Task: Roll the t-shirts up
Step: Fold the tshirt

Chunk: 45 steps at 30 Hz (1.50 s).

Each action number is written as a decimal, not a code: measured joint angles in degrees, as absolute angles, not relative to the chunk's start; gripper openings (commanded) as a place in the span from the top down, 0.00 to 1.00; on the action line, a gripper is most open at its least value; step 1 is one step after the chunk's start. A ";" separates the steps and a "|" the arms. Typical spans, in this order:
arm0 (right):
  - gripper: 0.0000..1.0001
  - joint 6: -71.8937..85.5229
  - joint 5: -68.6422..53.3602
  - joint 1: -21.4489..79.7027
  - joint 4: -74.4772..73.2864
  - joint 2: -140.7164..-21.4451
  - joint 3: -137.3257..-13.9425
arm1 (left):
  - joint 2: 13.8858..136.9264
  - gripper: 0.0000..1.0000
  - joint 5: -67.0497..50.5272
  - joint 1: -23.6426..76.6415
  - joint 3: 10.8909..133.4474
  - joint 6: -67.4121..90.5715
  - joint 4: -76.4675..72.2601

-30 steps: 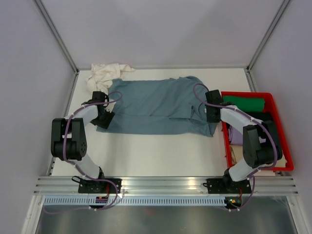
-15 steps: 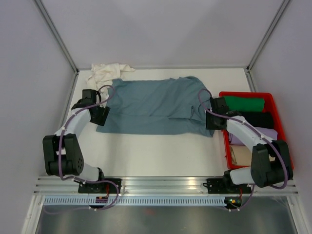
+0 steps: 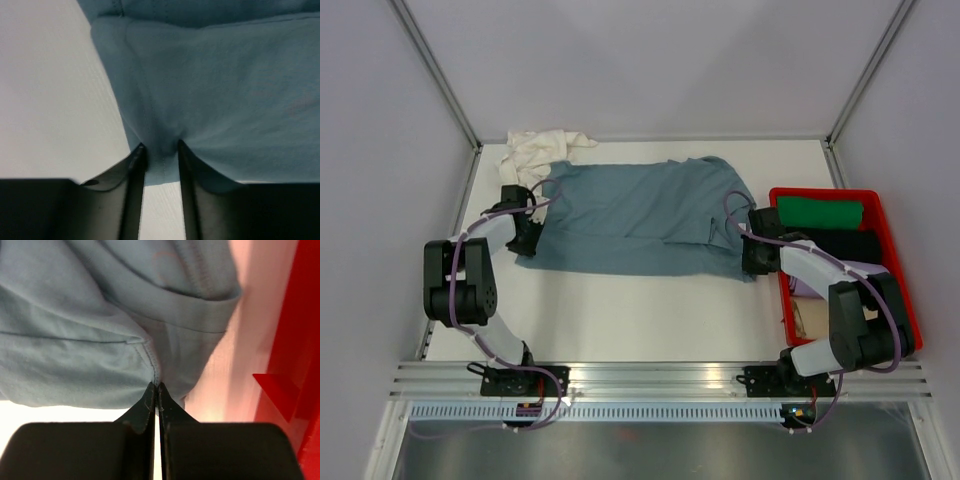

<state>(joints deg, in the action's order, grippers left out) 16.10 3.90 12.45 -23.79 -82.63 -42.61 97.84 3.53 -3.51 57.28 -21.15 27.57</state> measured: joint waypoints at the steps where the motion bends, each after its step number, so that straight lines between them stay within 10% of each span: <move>1: 1.00 16.16 4.14 12.29 -23.75 -82.63 -42.61 | 97.84 0.96 3.27 -3.46 57.10 -20.99 27.38; 12: 1.00 16.32 4.47 7.86 -23.16 -81.01 -42.68 | 97.06 0.98 1.93 -5.56 55.48 -22.11 24.29; 16: 0.39 17.32 1.69 7.75 -23.35 -80.62 -43.00 | 95.22 0.98 0.38 -7.20 53.34 -23.11 23.16; 20: 0.36 18.76 0.23 7.29 -23.79 -79.96 -42.98 | 93.65 0.98 -0.21 -8.19 51.70 -23.70 23.38; 31: 0.40 21.91 -0.40 7.27 -22.76 -75.05 -38.50 | 92.51 0.98 -0.01 -8.29 50.83 -24.53 24.49; 33: 0.48 22.59 -1.85 7.31 -22.31 -76.01 -36.73 | 92.47 0.98 0.10 -8.29 50.83 -24.58 24.71; 37: 1.00 23.07 -4.10 7.09 -19.51 -78.87 -36.05 | 92.40 0.98 0.45 -8.29 50.81 -24.80 24.97; 45: 1.00 24.58 -5.72 7.01 -22.76 -71.16 -35.53 | 88.05 0.98 2.83 -8.32 49.30 -26.98 28.32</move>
<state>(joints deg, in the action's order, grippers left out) 24.58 -5.72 7.01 -22.76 -71.16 -35.53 88.05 2.83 -8.32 49.30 -26.98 28.32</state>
